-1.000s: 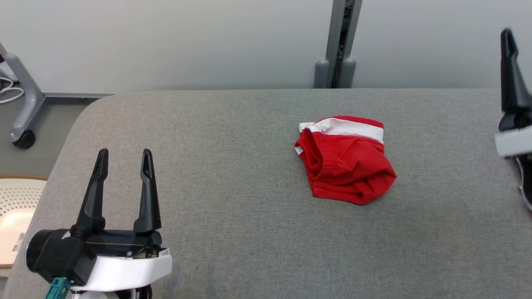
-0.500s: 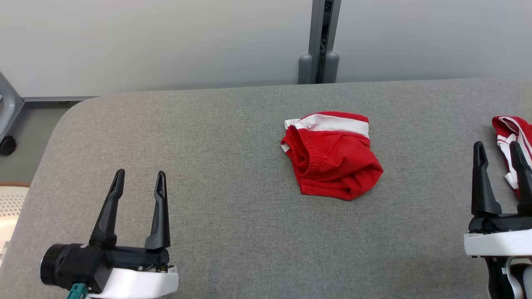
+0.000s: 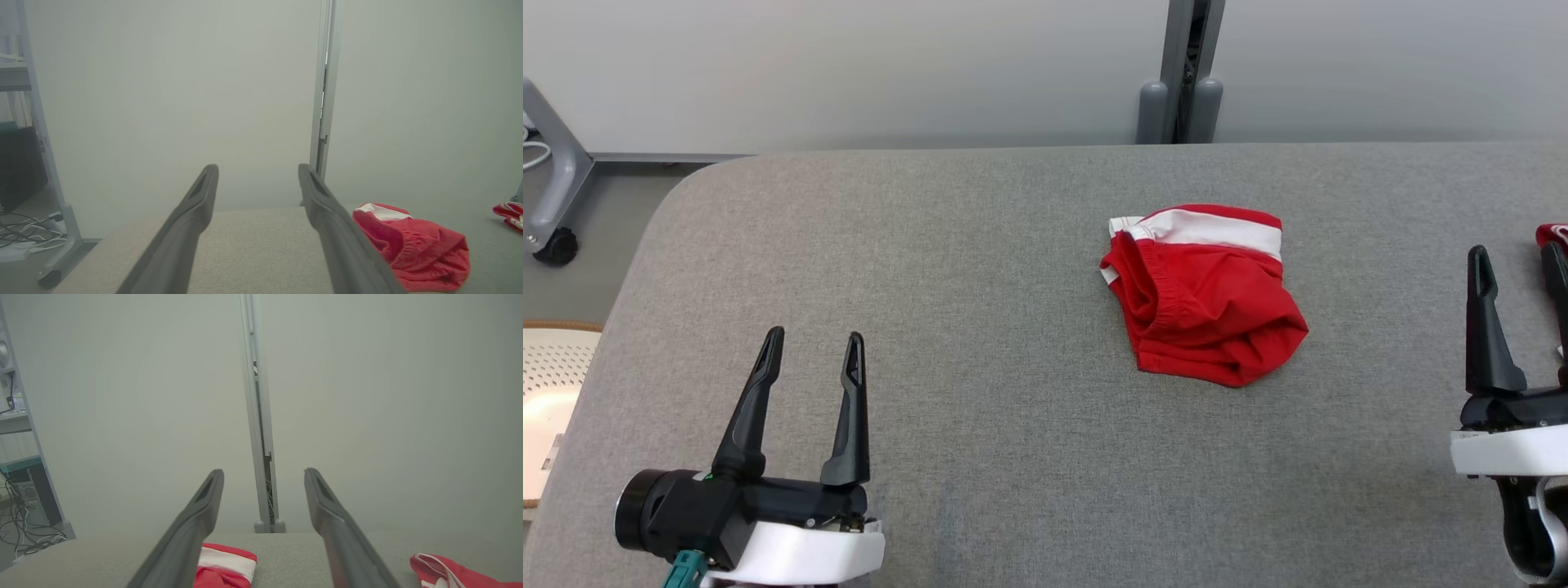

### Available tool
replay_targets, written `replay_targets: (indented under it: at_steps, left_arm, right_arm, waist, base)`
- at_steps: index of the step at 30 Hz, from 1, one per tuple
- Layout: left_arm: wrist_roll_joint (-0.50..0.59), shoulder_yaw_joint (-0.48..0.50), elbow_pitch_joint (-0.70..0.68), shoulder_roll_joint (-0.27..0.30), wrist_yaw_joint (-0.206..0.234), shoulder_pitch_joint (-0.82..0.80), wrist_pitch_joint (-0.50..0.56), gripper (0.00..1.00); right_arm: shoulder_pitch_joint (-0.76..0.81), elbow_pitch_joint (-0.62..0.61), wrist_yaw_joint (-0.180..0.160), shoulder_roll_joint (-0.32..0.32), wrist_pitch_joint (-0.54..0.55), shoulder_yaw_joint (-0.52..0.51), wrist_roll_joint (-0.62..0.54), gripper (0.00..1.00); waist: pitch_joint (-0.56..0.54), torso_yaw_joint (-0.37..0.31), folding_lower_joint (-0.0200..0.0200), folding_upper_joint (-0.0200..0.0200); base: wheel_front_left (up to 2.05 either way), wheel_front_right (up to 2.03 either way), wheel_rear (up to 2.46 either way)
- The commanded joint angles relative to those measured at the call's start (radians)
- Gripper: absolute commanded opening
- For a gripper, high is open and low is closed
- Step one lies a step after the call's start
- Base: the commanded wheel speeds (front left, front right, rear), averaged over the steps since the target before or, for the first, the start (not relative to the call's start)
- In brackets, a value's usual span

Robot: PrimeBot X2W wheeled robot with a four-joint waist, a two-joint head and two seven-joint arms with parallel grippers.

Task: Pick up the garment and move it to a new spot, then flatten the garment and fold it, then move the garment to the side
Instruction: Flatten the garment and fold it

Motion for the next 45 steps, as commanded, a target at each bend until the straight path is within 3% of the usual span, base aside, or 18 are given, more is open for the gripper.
replay_targets:
  at_steps: [1,5,8,15,21,36,41,45]
  left_arm:
    - [0.005,-0.002,0.001,0.003,0.001,-0.021,-0.003,1.0]
    - [0.006,-0.009,0.001,0.003,-0.003,-0.044,-0.003,1.0]
    - [0.008,-0.023,0.008,0.003,-0.006,-0.059,-0.003,1.0]
    - [0.005,-0.059,0.019,0.003,-0.012,-0.103,-0.003,1.0]
    - [0.012,-0.083,0.022,0.003,-0.005,-0.128,-0.003,1.0]
    - [0.016,-0.086,0.027,0.003,0.003,-0.139,-0.003,1.0]
    - [0.01,-0.091,0.03,0.003,0.006,-0.135,-0.003,1.0]
    - [0.003,-0.099,0.032,0.003,0.009,-0.13,-0.003,1.0]
  right_arm:
    - [-0.024,0.006,0.0,-0.03,0.0,0.014,-0.009,0.0]
    - [-0.08,0.056,0.0,-0.092,0.0,0.071,-0.018,0.0]
    - [-0.146,0.161,0.0,-0.147,-0.001,0.144,0.023,0.0]
    - [-0.335,0.388,0.0,-0.296,0.002,0.379,0.128,0.0]
    - [-0.44,0.514,0.0,-0.357,0.017,0.588,0.275,0.0]
    - [-0.548,0.494,0.0,-0.444,0.044,1.104,0.642,0.0]
    - [-0.56,0.476,0.0,-0.46,0.059,1.198,0.729,0.0]
    - [-0.615,0.476,0.0,-0.499,0.022,1.182,0.766,0.0]
  waist:
    - [0.018,0.01,0.0,-0.0001]
    - [0.063,0.023,0.0,-0.0001]
    - [0.102,0.036,0.0,-0.0001]
    - [0.18,0.073,0.0,-0.0001]
    - [0.225,0.104,0.0,-0.0001]
    - [0.229,0.084,0.0,-0.0001]
    - [0.22,0.077,0.0,-0.0001]
    - [0.214,0.081,0.0,-0.0001]
  base:
    - [0.0,0.0,0.0]
    - [0.0,0.0,0.0]
    - [0.0,0.0,0.0]
    - [0.0,0.0,0.0]
    - [0.0,0.0,0.0]
    - [0.0,0.0,0.0]
    - [0.0,0.0,0.0]
    - [0.0,0.0,0.0]
